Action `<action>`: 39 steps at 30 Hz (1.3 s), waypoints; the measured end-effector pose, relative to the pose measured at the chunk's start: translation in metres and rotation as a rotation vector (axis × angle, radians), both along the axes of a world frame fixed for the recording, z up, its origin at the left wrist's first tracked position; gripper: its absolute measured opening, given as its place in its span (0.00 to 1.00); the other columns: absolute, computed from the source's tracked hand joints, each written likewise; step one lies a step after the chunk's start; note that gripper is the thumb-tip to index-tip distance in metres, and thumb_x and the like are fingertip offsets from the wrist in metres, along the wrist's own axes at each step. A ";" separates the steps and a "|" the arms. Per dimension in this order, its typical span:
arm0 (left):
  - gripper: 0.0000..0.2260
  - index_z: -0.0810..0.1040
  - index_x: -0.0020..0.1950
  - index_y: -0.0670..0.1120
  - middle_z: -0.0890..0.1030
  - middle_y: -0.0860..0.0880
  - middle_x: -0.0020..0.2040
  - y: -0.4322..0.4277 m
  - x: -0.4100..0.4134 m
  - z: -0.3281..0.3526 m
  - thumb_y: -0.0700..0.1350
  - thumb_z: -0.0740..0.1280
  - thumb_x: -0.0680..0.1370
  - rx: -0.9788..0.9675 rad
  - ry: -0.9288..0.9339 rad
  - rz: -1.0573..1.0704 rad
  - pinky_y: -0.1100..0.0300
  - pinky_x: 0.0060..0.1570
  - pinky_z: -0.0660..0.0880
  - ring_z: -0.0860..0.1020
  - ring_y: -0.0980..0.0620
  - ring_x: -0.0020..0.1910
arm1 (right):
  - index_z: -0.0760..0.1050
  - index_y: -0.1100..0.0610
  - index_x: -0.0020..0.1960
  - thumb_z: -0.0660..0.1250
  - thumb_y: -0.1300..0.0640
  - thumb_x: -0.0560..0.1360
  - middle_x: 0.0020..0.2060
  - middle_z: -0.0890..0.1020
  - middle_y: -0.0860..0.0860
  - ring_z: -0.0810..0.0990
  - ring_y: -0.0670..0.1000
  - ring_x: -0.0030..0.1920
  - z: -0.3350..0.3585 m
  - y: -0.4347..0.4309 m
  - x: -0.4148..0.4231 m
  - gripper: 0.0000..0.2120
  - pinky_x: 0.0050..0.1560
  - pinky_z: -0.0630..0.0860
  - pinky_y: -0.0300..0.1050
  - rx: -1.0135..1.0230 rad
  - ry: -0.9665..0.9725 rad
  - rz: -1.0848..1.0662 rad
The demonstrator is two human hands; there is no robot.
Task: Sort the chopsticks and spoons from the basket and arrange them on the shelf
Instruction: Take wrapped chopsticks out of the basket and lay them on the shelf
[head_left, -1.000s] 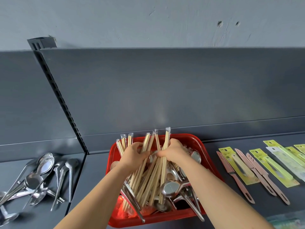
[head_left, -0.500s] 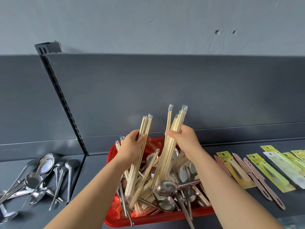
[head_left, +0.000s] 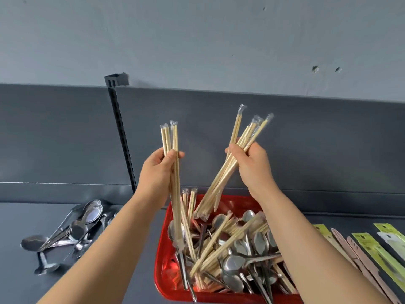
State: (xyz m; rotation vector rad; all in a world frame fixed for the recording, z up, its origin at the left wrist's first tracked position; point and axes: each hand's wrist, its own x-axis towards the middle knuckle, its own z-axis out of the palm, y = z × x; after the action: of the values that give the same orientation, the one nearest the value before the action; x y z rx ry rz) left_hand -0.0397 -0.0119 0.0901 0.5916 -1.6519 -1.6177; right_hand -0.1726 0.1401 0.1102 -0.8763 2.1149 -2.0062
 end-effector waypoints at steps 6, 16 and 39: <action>0.13 0.83 0.40 0.51 0.69 0.45 0.39 -0.048 0.087 -0.010 0.50 0.63 0.80 0.128 0.016 0.159 0.59 0.29 0.67 0.67 0.48 0.32 | 0.76 0.50 0.47 0.66 0.54 0.77 0.41 0.85 0.48 0.82 0.40 0.38 0.001 -0.079 0.066 0.01 0.34 0.75 0.27 0.002 -0.042 0.204; 0.11 0.82 0.45 0.46 0.78 0.45 0.43 -0.164 0.317 -0.049 0.47 0.62 0.81 0.216 -0.058 0.521 0.54 0.43 0.72 0.72 0.50 0.40 | 0.77 0.58 0.45 0.67 0.56 0.77 0.40 0.85 0.49 0.81 0.48 0.38 -0.050 -0.263 0.258 0.05 0.41 0.76 0.45 0.195 -0.160 0.505; 0.11 0.80 0.48 0.42 0.81 0.45 0.47 -0.493 0.524 -0.102 0.46 0.60 0.82 0.314 -0.278 0.730 0.53 0.47 0.71 0.74 0.47 0.44 | 0.77 0.62 0.47 0.68 0.55 0.75 0.42 0.83 0.58 0.75 0.52 0.37 -0.155 -0.601 0.473 0.09 0.38 0.73 0.47 0.377 -0.529 0.458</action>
State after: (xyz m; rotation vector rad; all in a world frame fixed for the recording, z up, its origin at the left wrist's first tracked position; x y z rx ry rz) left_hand 0.4839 -0.5051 -0.0115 1.4407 -1.1424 -1.2716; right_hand 0.3002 -0.4612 -0.0447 -0.6045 1.7118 -1.3589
